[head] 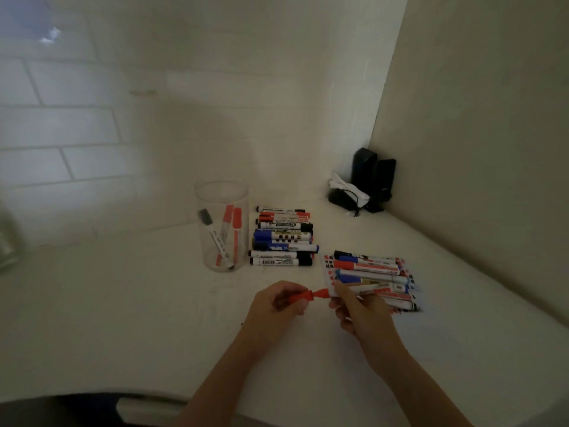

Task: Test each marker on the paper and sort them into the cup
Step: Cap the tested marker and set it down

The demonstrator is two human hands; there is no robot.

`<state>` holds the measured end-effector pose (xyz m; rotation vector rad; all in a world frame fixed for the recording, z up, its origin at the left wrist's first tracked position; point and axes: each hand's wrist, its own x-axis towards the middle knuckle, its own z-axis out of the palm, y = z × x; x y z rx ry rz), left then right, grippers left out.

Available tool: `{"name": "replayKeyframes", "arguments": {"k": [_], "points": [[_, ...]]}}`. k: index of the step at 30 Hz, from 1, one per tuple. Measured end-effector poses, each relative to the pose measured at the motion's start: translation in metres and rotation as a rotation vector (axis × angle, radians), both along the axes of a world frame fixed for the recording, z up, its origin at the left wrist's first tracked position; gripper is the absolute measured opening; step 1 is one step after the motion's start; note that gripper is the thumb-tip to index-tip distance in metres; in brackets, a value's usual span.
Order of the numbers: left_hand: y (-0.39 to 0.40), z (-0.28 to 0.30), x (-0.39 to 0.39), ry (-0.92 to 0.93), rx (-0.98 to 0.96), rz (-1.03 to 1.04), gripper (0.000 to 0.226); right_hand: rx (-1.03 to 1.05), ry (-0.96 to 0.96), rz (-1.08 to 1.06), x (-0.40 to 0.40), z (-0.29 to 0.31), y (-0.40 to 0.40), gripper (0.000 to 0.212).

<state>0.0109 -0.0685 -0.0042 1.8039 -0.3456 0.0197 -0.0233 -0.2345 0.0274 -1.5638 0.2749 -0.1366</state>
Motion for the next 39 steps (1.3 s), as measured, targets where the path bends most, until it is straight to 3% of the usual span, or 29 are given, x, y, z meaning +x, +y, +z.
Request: {"name": "replayKeyframes", "arguments": {"k": [11,23,25,30,33,39], "points": [[0.001,-0.003,0.003,-0.031,-0.041,-0.025,0.017,-0.162,-0.029,0.034,0.012,-0.007,0.01,0.025],[0.002,-0.002,0.002,-0.033,-0.085,-0.016,0.014,-0.003,0.07,0.042,0.009,-0.005,0.021,0.024],[0.002,0.003,-0.002,0.023,-0.15,0.011,0.015,0.037,0.077,0.073,0.006,0.004,0.022,0.025],[0.013,0.01,-0.017,0.199,-0.536,0.061,0.02,0.133,0.092,0.096,-0.005,0.02,0.011,0.027],[0.024,0.019,-0.023,0.167,-0.62,0.091,0.035,-0.004,0.064,0.202,-0.015,0.017,0.016,0.018],[0.042,0.043,-0.024,-0.113,-0.363,0.254,0.029,-0.253,0.029,0.34,-0.007,0.02,0.055,0.013]]}}
